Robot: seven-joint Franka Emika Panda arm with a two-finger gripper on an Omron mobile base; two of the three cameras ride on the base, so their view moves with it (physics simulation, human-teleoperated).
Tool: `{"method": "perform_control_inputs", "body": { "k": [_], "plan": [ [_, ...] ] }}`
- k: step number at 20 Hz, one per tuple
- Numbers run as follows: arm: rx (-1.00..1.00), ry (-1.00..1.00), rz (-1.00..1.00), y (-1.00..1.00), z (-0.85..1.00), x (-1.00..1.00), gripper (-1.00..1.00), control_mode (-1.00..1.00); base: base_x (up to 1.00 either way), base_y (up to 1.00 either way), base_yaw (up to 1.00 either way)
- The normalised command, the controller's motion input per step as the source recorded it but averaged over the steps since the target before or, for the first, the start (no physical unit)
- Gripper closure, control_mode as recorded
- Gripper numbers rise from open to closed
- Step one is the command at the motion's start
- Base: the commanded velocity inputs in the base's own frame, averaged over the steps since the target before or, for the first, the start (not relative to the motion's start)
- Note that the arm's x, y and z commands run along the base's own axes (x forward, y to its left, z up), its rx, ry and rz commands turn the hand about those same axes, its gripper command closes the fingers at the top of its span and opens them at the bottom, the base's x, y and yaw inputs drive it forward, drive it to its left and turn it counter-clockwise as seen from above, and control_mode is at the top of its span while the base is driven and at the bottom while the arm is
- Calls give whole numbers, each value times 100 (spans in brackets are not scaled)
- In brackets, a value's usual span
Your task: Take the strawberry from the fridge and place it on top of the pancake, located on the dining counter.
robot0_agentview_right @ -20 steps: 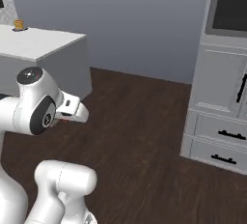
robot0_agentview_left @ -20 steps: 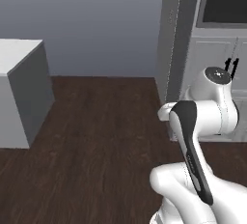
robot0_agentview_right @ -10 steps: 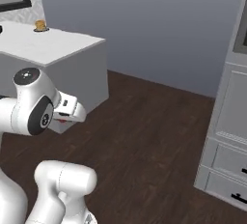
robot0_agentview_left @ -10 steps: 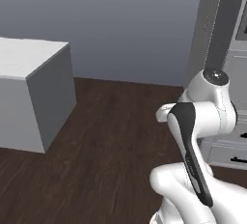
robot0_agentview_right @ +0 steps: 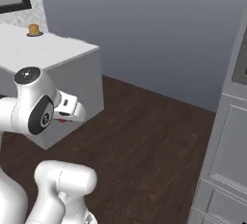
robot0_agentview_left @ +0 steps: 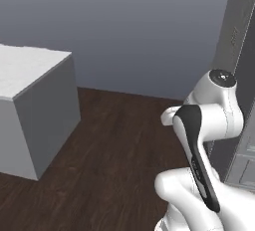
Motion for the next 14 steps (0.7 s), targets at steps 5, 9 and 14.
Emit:
{"method": "perform_control_inputs", "body": {
  "k": [5, 9, 14],
  "plan": [
    [0, 0, 0, 0, 0, 0, 100, 100, 100, 0, 22],
    [0, 0, 0, 0, 0, 0, 100, 100, 100, 0, 19],
    [0, 0, 0, 0, 0, 0, 100, 100, 100, 0, 20]
  ]
}}
